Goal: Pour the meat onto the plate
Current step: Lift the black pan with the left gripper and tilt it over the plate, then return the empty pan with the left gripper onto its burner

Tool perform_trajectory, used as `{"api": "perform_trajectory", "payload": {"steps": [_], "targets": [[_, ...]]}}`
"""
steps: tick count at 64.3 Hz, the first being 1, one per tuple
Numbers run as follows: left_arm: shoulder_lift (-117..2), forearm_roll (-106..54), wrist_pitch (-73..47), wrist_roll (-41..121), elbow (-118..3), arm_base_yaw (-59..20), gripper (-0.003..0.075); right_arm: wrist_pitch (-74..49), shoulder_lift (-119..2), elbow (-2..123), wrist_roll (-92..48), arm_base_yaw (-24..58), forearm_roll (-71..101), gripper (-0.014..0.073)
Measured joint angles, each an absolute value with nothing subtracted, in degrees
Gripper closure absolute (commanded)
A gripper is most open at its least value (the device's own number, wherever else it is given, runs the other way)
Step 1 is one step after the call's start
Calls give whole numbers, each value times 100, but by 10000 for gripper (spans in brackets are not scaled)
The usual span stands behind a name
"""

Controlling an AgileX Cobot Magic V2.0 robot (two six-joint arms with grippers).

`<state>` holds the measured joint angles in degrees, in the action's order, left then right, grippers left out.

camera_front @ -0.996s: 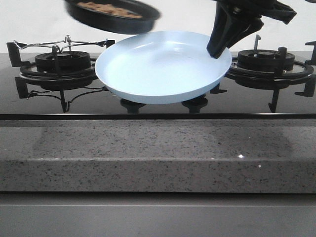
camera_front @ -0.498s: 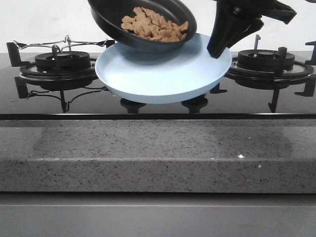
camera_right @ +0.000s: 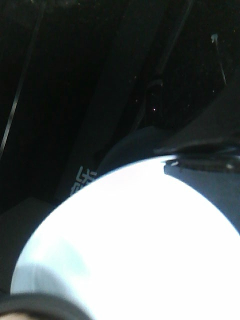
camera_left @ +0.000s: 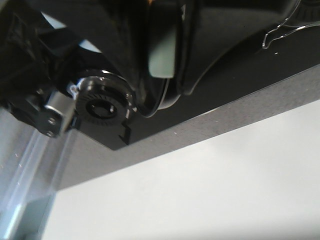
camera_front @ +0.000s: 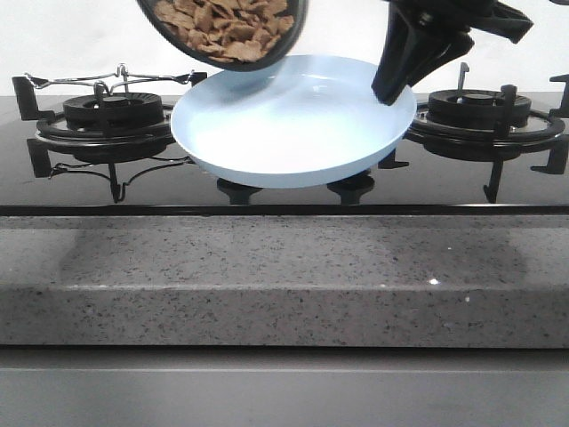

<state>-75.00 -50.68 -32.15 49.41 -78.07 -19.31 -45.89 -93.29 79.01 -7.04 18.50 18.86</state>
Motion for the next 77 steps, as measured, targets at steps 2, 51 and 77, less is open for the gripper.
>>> {"api": "perform_trajectory", "payload": {"steps": [2,51,77], "targets": [[-7500,-4979,-3215,4941,-7807,-1998,741,-4589,-9329,7901,-704,1850,1886,654],[-6890,-2785,-2518,4941,-7786,-3589,741,-4589,-9329,7901,-704,1850,1886,654],[-6890,-2776,-2347,3914,-7786,-3256,740,-4589,-9329,7901,-708,1850,1886,654]]}}
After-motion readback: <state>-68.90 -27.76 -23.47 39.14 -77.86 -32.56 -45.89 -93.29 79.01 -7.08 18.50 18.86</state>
